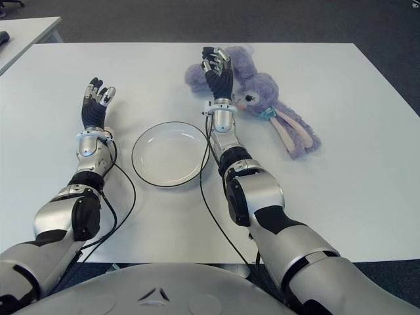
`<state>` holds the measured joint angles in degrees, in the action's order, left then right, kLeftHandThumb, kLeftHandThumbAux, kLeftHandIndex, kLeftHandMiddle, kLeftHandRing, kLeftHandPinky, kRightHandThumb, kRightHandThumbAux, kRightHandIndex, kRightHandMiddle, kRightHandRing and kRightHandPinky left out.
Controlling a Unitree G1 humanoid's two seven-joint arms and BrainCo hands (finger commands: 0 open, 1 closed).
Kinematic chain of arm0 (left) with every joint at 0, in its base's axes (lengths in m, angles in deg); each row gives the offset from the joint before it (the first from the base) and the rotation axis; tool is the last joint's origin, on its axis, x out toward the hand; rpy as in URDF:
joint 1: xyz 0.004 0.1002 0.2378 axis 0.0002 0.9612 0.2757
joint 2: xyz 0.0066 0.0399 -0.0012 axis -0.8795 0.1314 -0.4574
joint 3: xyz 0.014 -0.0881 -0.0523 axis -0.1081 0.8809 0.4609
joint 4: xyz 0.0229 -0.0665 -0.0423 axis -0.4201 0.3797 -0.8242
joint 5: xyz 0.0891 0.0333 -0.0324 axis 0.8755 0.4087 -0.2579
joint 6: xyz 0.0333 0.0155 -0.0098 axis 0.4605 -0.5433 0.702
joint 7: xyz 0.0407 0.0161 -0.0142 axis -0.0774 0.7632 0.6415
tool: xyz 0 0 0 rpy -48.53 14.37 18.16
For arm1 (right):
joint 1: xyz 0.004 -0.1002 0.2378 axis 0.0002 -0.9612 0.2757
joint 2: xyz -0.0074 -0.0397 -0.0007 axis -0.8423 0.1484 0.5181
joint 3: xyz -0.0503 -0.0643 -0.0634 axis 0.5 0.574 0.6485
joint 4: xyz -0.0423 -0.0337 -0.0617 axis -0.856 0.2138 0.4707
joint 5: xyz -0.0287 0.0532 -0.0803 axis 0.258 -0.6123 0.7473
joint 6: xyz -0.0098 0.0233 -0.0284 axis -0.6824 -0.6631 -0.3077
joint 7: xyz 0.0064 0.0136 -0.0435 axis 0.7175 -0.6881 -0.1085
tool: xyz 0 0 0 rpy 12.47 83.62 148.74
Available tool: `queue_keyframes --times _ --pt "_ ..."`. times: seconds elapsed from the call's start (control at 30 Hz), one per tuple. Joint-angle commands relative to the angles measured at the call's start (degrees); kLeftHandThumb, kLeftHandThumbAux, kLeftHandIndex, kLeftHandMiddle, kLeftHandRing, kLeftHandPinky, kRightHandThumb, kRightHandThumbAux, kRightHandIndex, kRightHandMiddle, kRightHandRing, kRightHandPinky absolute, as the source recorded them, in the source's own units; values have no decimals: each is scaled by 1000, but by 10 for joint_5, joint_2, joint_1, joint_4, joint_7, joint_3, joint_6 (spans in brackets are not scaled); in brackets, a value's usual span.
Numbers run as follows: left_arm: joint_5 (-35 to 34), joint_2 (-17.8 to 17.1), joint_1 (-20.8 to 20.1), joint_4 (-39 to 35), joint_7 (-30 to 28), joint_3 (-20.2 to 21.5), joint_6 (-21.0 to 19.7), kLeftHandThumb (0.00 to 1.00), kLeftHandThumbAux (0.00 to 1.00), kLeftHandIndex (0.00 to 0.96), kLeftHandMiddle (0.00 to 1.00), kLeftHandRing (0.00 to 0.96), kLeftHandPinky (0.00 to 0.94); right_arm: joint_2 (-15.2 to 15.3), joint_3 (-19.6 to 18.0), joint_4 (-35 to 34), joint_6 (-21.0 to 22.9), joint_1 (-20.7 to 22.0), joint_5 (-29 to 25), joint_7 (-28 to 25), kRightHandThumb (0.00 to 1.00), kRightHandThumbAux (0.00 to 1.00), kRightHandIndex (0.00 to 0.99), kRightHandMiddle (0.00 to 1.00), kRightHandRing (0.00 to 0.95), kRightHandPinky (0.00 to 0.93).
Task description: Put the doll into the plate.
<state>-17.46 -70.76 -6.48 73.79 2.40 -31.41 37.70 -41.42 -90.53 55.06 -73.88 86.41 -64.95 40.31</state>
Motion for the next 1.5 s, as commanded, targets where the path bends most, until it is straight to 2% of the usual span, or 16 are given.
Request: queue_keyframes --times 0.03,0.37,0.4,0.43,0.5,0.57,0.77,0.83,0.97,1.1,1.27,1.5 --pt "-18 81 164 86 -4 9 -6 0 616 7 38 17 13 6 -2 19 12 45 0 5 672 741 396 295 294 284" --pt "-15 79 165 87 -4 7 -3 0 613 6 33 14 5 20 9 25 27 65 14 14 666 742 395 268 260 250" --pt "-14 78 165 87 -4 6 -5 0 613 5 31 13 8 22 13 27 30 67 19 17 270 760 211 238 234 216" --pt "-14 77 165 87 -4 6 -6 0 613 5 31 13 9 25 19 28 36 68 26 20 154 770 164 230 227 207" --pt "-14 77 164 88 -5 6 -7 0 613 5 31 12 8 29 29 30 46 71 38 24 104 755 129 188 189 161" --pt "-16 77 163 88 -6 8 -9 0 615 5 32 14 12 38 48 33 65 74 61 29 64 702 61 105 110 71" --pt "-20 77 161 89 -8 11 -12 0 623 7 35 17 23 55 84 37 98 80 101 39 24 650 13 46 53 13" --pt "-21 78 161 89 -9 13 -11 0 624 9 37 21 24 64 98 40 114 85 117 40 5 587 0 5 7 0" --pt "-24 80 160 89 -13 15 -11 0 618 9 34 19 18 74 114 45 138 92 136 41 0 540 0 0 0 0" --pt "-23 79 159 90 -11 14 -13 0 617 8 34 19 18 83 125 51 161 100 148 36 0 527 0 0 0 0" --pt "-17 78 158 91 -4 10 -14 0 614 5 33 15 13 112 160 66 205 112 187 40 0 500 0 0 0 17" --pt "-12 76 156 92 8 6 -16 0 620 6 40 22 23 131 207 72 244 119 235 65 0 504 0 0 0 3"
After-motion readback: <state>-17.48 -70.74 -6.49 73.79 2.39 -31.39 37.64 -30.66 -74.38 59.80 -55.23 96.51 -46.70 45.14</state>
